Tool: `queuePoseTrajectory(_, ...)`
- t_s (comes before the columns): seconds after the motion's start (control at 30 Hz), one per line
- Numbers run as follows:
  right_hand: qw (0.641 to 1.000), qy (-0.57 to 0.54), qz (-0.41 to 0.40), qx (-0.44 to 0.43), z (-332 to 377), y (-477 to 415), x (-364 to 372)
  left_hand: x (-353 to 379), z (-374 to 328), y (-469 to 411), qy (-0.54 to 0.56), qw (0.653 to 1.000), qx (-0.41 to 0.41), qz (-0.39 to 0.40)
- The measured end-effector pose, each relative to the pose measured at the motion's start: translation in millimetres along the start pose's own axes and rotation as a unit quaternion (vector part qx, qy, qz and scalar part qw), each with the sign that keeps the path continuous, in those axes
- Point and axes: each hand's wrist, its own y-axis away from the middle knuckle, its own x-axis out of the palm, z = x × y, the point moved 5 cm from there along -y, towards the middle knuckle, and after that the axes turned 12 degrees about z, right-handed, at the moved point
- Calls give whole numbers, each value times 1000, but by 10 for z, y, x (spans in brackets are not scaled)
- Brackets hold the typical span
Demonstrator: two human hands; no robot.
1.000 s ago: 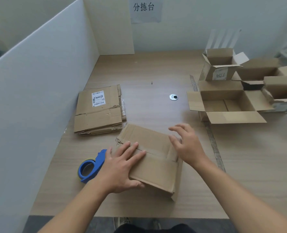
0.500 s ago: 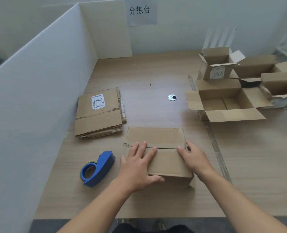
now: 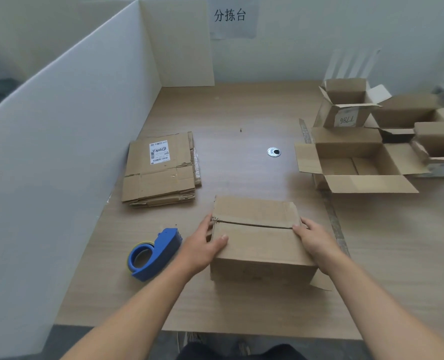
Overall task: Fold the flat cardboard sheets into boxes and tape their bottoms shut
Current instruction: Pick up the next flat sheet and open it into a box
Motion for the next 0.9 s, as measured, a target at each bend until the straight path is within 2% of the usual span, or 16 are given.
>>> queuePoseTrajectory(0.1,1000,11,0,-5,-46,4,1,70,125,4,124,992,2,19)
queuePoseTrajectory(0.2,1000,14,1,-4,-84,-1,-32,83,230,-28,215,977,-7,4)
queuePoseTrajectory(0.33,999,-29,-11,-16,-38,19,-215,123,443,-12,213,973,-82,-33)
queuePoseTrajectory(0.43,998,-66,0,-14,-107,54,-341,243,501,1,263,959,-105,7)
queuePoseTrajectory(0.6,991,-132,1,-10,-296,73,-453,450,292,-62,303,946,-92,73)
queuePoseTrajectory(0.7,988,-155,4,-15,-344,59,-442,500,205,-97,339,936,-58,75)
queuePoseTrajectory(0.8,986,-163,7,-15,-379,78,-437,425,130,-89,301,948,-29,95)
queuePoseTrajectory(0.9,985,-170,19,-15,-390,84,-443,361,104,-67,225,961,-34,159)
